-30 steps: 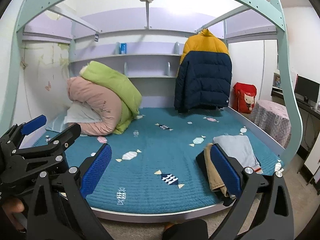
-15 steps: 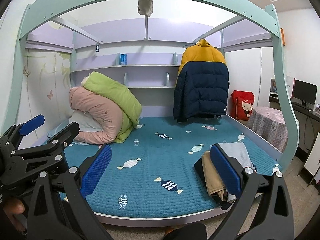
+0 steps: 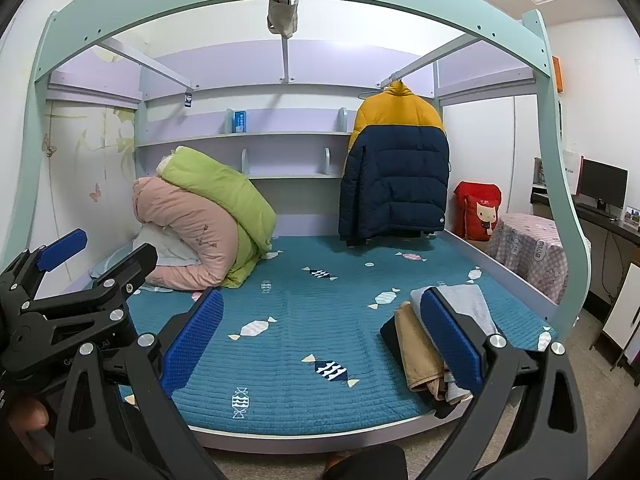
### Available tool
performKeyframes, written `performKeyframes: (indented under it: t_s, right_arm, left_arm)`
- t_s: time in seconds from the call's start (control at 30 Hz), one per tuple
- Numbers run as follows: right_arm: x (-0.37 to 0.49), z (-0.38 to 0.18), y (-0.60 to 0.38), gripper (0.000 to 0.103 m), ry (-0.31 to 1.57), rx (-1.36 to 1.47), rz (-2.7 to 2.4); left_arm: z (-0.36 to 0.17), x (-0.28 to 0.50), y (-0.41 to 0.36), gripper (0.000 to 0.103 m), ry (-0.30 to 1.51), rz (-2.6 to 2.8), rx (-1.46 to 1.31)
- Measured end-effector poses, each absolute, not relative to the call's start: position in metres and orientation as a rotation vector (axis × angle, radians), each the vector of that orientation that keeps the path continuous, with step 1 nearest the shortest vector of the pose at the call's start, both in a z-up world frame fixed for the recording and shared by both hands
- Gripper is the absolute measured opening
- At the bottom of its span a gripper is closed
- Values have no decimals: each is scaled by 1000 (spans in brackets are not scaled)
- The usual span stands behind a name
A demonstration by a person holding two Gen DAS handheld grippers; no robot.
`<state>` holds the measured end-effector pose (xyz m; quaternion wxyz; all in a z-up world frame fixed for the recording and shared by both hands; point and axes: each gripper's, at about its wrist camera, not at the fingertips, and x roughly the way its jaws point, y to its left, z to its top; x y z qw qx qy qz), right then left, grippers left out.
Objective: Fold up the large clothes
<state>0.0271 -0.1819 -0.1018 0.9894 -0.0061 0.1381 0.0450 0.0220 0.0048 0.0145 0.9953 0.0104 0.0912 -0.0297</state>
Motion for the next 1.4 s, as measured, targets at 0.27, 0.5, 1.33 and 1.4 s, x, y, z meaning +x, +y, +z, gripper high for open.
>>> performKeyframes:
  t_s: [0.27,0.5,1.33,1.4]
  right_arm:
    - [24,-100,-185,95,278,-6,80]
    - [22,-97,-188,95,270,0,75]
    - [19,-95,-192,95,265,6,66]
    - [19,-95,-191,95,265,4,66]
  left_arm:
    - [16,20,-1,98,174,-73,23]
    - [19,18,-1,98,150,-78,23]
    - [20,17,-2,98,146,-85,23]
    - [20,17,-2,98,146,-85,24]
